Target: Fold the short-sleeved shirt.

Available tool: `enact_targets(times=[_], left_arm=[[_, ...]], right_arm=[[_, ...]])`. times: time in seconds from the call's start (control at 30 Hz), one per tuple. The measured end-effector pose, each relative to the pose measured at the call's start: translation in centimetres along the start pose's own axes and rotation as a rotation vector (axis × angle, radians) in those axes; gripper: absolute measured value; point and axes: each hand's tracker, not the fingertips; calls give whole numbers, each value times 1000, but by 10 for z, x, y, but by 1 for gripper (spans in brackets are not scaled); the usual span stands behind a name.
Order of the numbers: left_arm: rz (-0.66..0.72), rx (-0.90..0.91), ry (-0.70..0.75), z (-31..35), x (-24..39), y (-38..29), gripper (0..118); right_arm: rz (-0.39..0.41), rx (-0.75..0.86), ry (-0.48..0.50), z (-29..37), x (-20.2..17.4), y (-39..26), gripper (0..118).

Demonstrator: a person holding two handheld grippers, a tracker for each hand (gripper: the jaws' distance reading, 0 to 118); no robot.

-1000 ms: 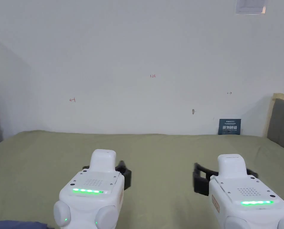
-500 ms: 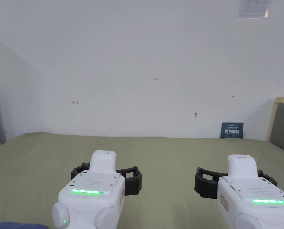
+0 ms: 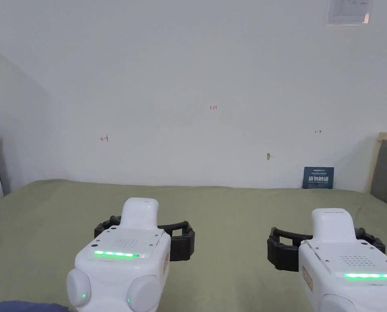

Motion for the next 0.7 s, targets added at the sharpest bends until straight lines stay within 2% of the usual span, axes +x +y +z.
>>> enact_targets(times=[0.43, 0.7], left_arm=[[14, 10, -8, 5, -1, 5, 116], [7, 11, -4, 7, -1, 5, 116]], right_arm=[[32, 23, 15, 3, -3, 2, 118], [14, 7, 33, 2, -1, 3, 118]])
